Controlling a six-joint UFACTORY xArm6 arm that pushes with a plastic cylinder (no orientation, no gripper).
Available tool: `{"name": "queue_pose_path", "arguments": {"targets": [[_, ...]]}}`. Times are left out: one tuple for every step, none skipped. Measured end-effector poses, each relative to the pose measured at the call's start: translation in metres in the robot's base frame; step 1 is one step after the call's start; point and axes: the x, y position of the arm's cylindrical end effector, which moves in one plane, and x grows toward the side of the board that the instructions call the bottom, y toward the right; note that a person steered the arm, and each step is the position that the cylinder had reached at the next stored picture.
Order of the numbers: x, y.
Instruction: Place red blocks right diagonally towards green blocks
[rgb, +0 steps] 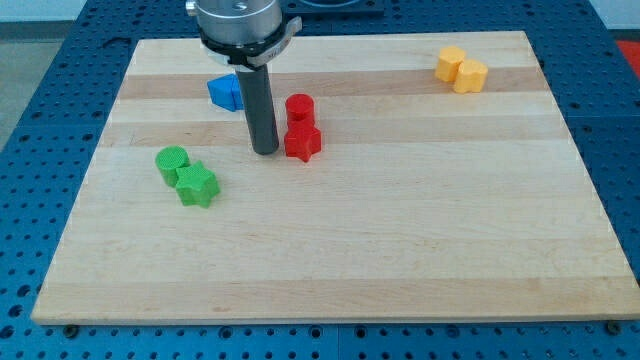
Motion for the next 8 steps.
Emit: {"name": "queue_pose_path", "arguments": {"targets": [[0.023,0.0],[0.044,0.011],[0.044,0.04],[0.036,0.056],[0.021,0.059],[0.006,0.059],[-0.004,0.06],[-0.009,0.061]]}}
